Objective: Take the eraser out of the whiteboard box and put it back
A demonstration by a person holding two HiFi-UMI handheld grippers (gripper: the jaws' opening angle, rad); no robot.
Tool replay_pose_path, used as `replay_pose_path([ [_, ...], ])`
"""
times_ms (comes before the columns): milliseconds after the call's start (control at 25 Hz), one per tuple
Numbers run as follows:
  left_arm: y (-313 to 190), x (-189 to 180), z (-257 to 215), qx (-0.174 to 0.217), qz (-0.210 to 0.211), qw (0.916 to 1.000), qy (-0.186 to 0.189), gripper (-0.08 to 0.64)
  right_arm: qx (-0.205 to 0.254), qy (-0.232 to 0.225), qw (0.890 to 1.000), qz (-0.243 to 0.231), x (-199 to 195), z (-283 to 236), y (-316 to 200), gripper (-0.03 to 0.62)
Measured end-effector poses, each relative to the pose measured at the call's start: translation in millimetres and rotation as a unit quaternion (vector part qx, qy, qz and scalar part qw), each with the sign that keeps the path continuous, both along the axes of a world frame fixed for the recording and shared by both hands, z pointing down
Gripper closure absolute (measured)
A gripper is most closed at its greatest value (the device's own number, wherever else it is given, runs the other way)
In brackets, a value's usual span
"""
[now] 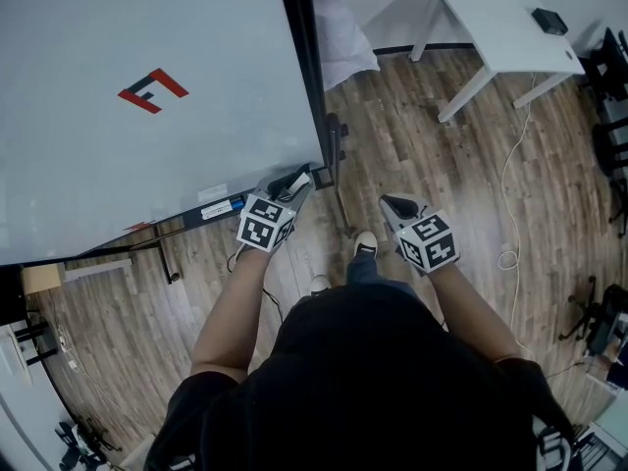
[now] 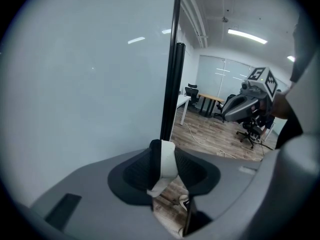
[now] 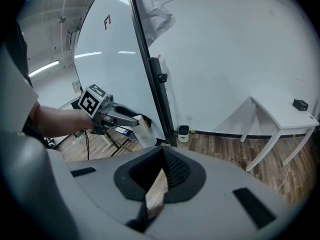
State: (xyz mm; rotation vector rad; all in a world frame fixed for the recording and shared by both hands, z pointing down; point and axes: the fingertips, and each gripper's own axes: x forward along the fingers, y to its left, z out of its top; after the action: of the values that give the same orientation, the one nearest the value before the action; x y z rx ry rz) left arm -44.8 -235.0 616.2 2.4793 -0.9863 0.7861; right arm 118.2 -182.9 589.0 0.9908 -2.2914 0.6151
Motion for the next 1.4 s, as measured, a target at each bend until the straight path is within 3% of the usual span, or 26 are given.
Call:
replay_pose_path([
  [1200,-5.2,-0.6,41.8,-0.013,-0.017,0.9997,-0.008,0.408,-0.014,0.006,1.000,0.001,2.9,13.5,5.8,0.598],
  [1400,-3.0,0.4,38.3,-0.008,-0.019,0.9998,0.002,0.369,-0.014,0.005,1.000,0.004,2.8,13.0,10.5,0.598],
])
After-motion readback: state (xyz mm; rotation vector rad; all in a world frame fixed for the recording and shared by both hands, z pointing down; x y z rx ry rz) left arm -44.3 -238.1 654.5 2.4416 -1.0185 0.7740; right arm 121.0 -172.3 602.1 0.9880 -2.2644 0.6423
